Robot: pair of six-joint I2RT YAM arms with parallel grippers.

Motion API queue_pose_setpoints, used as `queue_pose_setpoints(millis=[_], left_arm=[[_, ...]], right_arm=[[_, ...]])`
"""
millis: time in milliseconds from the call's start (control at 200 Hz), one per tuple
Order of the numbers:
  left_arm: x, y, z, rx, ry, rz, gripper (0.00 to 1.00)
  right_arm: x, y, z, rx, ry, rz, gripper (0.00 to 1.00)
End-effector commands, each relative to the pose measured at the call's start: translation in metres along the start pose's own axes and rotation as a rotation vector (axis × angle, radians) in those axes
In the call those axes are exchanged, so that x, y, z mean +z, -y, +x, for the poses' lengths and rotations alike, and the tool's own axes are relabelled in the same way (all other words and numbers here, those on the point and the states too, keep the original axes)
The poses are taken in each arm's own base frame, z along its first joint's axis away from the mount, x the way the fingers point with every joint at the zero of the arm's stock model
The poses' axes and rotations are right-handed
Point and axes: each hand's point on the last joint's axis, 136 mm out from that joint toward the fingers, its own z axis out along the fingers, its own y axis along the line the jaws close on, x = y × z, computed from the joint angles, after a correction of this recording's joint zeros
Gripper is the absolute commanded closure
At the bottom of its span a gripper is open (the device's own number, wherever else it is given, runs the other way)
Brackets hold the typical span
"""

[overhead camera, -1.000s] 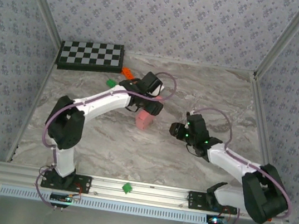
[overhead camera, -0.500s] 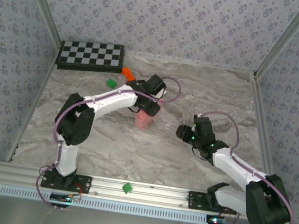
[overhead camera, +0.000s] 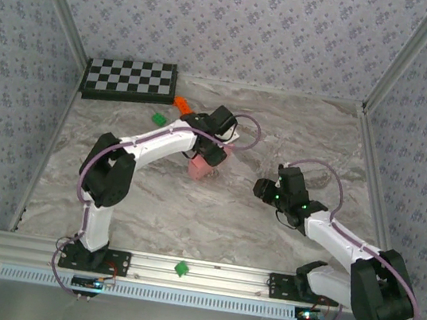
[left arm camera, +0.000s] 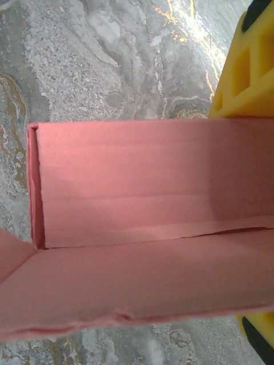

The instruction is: Fold the paper box

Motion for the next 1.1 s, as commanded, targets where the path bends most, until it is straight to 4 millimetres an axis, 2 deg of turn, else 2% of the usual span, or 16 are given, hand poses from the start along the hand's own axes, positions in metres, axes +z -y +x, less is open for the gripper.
queue_pose_setpoints(millis=[0, 200, 370, 550, 945, 1094], left_arm=[[0.002, 0.006, -0.001, 0.111, -0.016, 0.078, 0.55], [-0.001, 0.009, -0.003, 0.165, 0.006, 0.249, 0.54], [-0.007, 0.031, 0.002, 0.3, 0.037, 0.403, 0.54], [-0.015, 0.047, 0.002, 0.406, 0.083, 0.491, 0.54], [-0.014, 0.072, 0.015, 0.617, 0.048, 0.538, 0.51], [-0.013, 0.074, 0.016, 0.673, 0.043, 0.521, 0.49]], right_arm=[[-0.003, 0.005, 0.003, -0.024, -0.01, 0.013, 0.53], [-0.004, 0.007, 0.003, -0.022, -0.008, 0.019, 0.53], [-0.005, 0.008, 0.002, -0.021, -0.005, 0.023, 0.54], [-0.006, 0.011, 0.001, -0.015, 0.0, 0.031, 0.53], [-0.009, 0.018, 0.002, -0.006, 0.003, 0.046, 0.53], [-0.01, 0.021, 0.003, -0.001, 0.004, 0.049, 0.53]])
